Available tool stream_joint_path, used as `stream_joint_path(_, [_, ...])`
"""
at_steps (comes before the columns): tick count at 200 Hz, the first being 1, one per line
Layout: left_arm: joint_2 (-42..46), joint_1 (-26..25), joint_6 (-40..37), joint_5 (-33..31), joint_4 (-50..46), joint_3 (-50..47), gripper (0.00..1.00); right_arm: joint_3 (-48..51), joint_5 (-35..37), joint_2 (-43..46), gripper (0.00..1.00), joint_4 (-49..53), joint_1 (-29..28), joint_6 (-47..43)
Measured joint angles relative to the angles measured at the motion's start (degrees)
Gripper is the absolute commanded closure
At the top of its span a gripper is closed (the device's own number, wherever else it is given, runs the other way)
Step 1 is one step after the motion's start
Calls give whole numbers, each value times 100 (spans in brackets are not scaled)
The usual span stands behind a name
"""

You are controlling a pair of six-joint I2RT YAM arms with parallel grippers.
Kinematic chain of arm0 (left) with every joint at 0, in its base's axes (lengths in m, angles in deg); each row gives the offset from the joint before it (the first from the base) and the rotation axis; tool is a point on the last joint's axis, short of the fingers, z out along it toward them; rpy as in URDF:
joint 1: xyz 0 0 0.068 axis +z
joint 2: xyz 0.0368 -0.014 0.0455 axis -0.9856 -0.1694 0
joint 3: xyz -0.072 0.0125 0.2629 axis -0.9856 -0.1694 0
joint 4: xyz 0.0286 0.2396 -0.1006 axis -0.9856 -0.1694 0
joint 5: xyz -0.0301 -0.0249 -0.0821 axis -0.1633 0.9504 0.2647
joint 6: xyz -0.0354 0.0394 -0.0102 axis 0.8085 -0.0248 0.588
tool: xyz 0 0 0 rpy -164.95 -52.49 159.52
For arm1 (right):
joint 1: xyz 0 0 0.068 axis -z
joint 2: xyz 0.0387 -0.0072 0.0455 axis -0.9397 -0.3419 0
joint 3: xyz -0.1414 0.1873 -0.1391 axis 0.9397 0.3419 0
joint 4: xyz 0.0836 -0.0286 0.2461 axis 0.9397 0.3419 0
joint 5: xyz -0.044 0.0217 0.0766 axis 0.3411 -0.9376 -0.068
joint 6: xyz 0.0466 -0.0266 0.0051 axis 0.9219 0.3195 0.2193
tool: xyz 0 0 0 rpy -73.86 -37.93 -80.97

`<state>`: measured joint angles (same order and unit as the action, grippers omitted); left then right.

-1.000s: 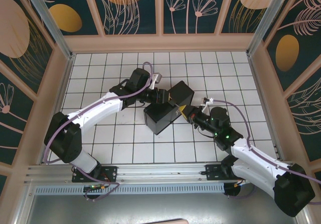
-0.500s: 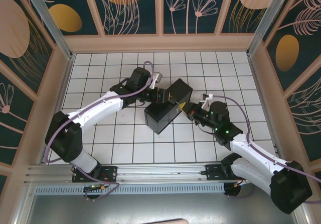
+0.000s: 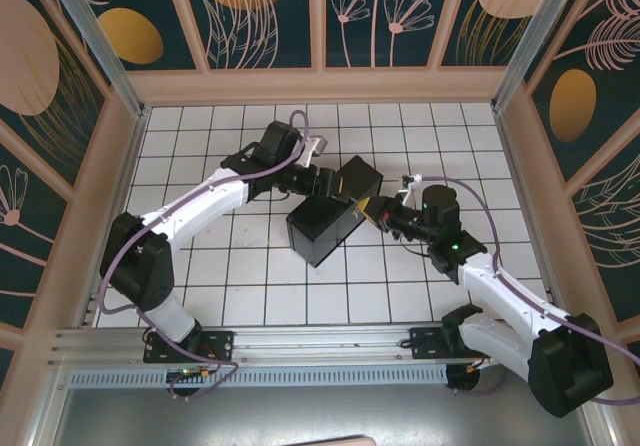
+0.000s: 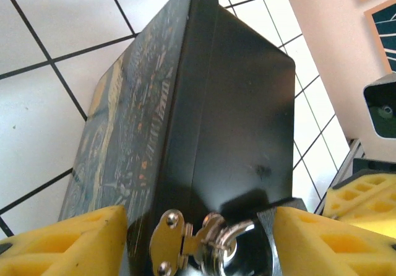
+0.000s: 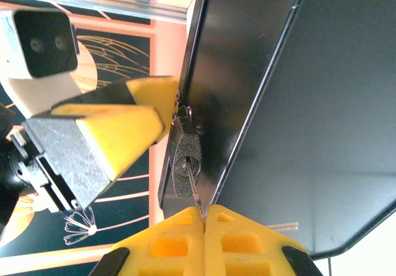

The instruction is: Unlock the padlock with the key

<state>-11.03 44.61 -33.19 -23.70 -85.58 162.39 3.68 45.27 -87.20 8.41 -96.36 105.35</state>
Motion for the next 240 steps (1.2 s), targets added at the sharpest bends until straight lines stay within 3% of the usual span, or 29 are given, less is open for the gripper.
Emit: stream_joint_path(240, [-175,-13,-866,-83,-407,186,47,-369,-669,-450,100,382,-151,-505])
